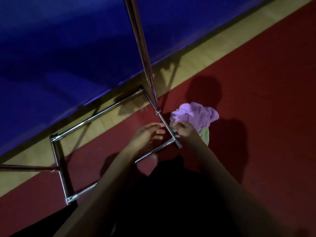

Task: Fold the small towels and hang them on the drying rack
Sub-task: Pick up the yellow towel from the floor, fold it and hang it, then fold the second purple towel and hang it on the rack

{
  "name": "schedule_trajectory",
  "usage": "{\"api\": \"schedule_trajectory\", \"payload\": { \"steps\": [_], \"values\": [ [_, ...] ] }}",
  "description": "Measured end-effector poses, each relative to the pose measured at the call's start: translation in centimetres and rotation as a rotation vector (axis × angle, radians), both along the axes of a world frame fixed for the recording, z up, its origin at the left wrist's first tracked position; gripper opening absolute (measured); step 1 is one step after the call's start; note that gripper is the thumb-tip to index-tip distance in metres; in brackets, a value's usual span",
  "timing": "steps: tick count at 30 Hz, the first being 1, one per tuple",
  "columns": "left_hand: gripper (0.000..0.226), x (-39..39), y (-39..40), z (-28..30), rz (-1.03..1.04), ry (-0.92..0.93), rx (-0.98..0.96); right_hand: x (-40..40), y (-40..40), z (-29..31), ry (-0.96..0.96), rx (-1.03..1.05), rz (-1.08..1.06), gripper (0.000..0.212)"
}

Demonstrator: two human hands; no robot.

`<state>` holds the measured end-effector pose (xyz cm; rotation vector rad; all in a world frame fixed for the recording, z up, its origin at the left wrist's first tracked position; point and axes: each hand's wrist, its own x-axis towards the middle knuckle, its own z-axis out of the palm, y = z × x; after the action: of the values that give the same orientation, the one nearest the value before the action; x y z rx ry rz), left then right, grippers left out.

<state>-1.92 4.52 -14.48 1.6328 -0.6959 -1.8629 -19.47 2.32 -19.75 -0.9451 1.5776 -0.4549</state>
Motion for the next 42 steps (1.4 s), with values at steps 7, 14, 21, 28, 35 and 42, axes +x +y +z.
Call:
{"api": "schedule_trajectory", "payload": {
  "steps": [7, 14, 21, 28, 35, 42],
  "values": [
    [0.026, -0.3, -1.8, -6.3, 0.017, -0.008, 0.071, -0.8, -1.0, -9.9, 0.325, 0.209, 0.019, 0.046],
    [0.030, -0.5, -2.0, -10.5, 0.000, -0.014, 0.119, -0.3, -1.2, -13.7, 0.301, 0.251, -0.059, 0.061],
    [0.028, 0.6, -2.0, -10.1, -0.006, -0.007, 0.115, -0.2, -4.0, -14.6, 0.379, 0.281, -0.107, 0.035],
    [0.027, 2.1, -1.4, -6.1, 0.002, -0.024, 0.060, 1.0, -3.4, -9.8, 0.454, 0.018, -0.220, 0.031],
    [0.020, 4.4, -0.9, 1.2, -0.011, -0.074, -0.026, 4.6, -4.9, 3.7, 0.034, -0.258, -0.426, 0.010],
    [0.068, 6.3, 2.3, 9.5, -0.203, -0.305, -0.354, 9.1, -2.9, 20.8, -0.400, -0.383, -0.045, 0.022]
  ]
}}
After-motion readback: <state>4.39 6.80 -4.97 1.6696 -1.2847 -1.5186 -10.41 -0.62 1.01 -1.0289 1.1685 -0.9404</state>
